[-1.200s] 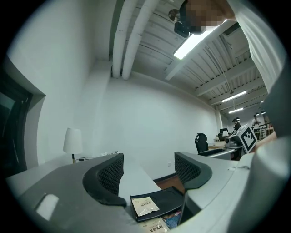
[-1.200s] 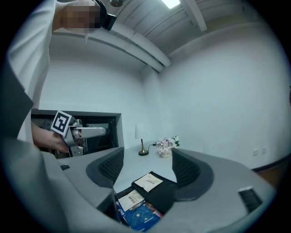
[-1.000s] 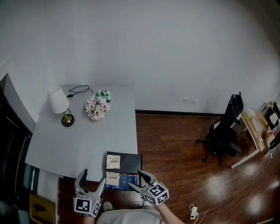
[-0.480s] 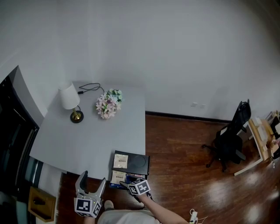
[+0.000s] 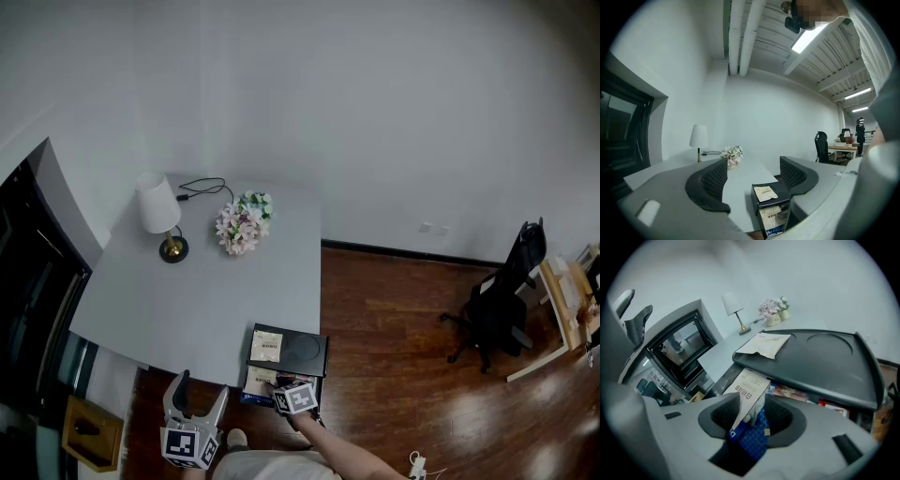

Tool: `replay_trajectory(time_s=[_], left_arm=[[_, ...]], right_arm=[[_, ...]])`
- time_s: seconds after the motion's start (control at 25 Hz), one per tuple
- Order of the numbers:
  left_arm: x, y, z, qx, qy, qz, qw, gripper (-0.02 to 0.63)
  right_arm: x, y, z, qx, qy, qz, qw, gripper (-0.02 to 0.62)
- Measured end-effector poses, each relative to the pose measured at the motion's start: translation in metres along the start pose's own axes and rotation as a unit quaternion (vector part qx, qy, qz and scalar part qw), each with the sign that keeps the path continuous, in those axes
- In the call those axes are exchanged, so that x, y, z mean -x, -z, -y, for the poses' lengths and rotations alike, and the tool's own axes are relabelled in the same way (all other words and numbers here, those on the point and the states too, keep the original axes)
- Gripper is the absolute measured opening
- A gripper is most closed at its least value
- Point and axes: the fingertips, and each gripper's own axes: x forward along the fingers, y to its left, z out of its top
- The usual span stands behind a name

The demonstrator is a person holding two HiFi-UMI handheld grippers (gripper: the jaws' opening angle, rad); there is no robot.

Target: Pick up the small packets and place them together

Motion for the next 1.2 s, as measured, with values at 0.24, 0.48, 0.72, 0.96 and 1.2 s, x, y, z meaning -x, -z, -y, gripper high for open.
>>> replay_trajectory(time_s=[0.24, 0.48, 0.72, 0.96, 1.2], left_arm=[[-0.001, 0.003, 0.005, 0.004, 0.004, -0.003, 1.0000, 0.354], [-0.002, 0.004, 0.008, 0.002, 0.007, -0.006, 1.0000, 0.354], [0.002, 0.008, 0.006, 0.007, 0.003, -0.010, 0.9999, 0.354], [-0.004, 0.007, 0.009, 0.006, 0.013, -0.011, 0.9998, 0.354], [-0.014, 0.010, 0.020, 0.011, 0.029, -0.009, 0.9995, 0.354]], right_arm=[[0.005, -0.002, 0.002, 0.028, 0.029, -0.012, 0.999, 0.103], [0.005, 0.003, 0.006, 0.045, 0.039, -0.011, 0.998, 0.030], [0.031, 0.006, 0.010, 0.030, 0.034, -0.006, 0.999, 0.003], [0.077, 0.002, 0.002, -0.007, 0.001, 0.042, 0.999, 0.003], [0.128, -0.033, 0.004, -0.041, -0.019, 0.121, 0.992, 0.003]])
